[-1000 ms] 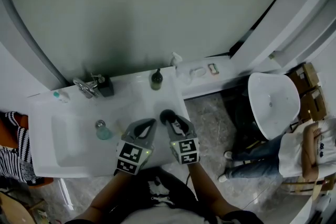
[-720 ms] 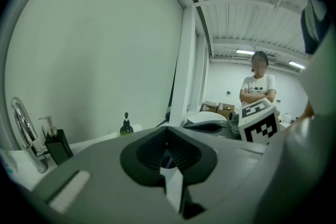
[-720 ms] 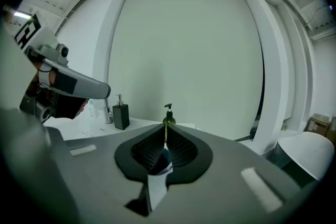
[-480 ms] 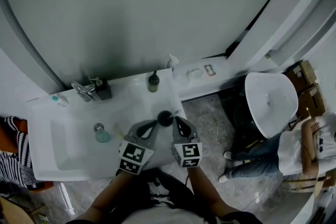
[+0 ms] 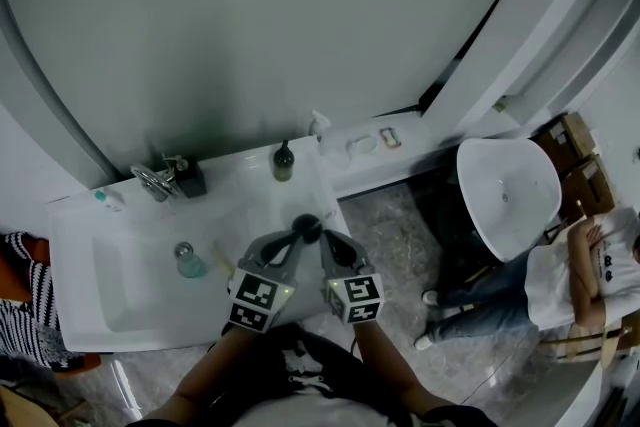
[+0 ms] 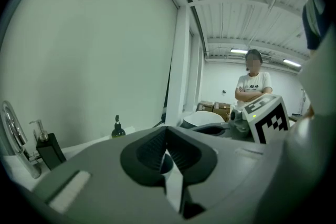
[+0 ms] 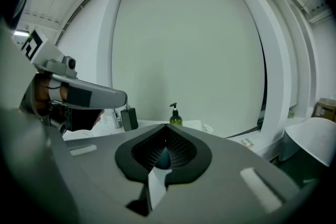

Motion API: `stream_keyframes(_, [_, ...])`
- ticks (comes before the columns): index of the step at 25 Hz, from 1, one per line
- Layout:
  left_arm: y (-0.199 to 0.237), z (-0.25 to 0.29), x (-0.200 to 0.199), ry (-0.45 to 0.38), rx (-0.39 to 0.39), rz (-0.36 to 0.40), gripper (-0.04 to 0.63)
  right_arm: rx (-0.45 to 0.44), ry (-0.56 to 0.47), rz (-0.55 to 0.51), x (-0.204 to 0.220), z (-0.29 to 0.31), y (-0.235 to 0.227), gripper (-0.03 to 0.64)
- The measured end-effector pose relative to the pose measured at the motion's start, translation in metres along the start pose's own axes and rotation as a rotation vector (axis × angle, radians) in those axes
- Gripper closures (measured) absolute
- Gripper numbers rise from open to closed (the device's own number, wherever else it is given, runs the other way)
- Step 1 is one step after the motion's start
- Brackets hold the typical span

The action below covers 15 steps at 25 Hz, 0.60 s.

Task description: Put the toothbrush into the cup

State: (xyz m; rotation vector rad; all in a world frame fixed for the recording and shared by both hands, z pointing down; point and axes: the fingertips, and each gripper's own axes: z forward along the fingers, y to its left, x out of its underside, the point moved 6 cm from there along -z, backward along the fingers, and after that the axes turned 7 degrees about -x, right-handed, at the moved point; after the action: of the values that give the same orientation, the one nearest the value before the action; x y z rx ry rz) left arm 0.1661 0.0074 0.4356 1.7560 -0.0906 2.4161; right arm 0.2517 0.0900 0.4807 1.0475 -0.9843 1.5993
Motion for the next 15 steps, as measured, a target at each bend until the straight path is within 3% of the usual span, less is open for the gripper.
stream_keyframes(9, [0.029, -0.026, -0.002, -0.079, -0.064, 0.015, 0.595, -0.089, -0.020, -0.002, -0.018, 0.008, 0.023, 0.615])
stream_keyframes(15, [0.077, -0.074, 0.001, -0.160, -0.236, -0.007, 0.595, -0.275, 0.037, 0.013, -0.016, 0.044, 0.068, 0.615])
